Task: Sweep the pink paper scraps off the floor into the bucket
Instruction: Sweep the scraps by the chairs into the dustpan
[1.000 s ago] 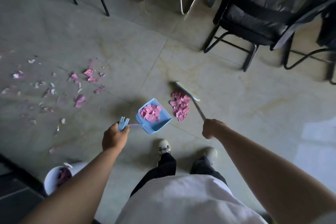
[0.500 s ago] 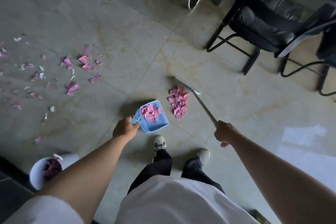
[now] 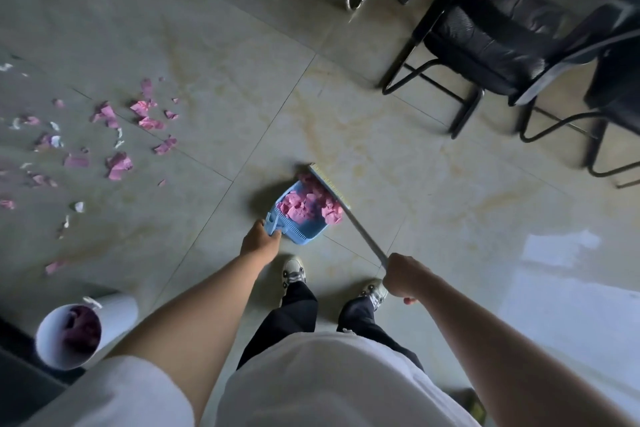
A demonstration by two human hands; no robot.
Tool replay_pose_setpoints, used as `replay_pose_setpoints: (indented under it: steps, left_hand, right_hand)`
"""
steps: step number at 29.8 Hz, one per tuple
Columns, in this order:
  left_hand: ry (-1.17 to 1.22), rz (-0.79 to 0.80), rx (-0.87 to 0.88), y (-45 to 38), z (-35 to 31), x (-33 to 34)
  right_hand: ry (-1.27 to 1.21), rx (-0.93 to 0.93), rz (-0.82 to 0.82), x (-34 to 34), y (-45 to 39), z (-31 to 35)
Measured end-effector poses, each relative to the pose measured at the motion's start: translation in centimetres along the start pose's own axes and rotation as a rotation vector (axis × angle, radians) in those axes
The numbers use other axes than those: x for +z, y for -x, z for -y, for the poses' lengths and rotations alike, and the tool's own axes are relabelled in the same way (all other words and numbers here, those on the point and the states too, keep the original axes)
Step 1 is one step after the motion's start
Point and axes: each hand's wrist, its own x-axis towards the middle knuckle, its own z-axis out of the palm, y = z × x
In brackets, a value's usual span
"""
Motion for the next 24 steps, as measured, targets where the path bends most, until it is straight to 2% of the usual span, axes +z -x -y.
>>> replay_pose_setpoints:
  steps: [7, 15, 20, 24]
  left_hand:
    - [0.049, 0.016, -0.001, 0.0, -1.9, 1.6]
    - [0.033, 0.0, -0.011, 0.0, -1.1, 1.5]
    - [-0.007, -0.046, -0.008, 0.5, -0.3, 1.1]
    - [-0.039, -0.097, -0.016, 1.0, 0.7, 0.6]
  right_hand:
    - [0.036, -0.05, -0.02, -1.1, 1.4, -3.0]
    - [-0.06, 0.01, -0.107, 0.9, 1.6, -6.9]
    - [-0.119, 0.056, -0.155, 0.4, 0.8, -7.2]
    - [-0.155, 0.072, -0.125, 0.4, 0.3, -6.2]
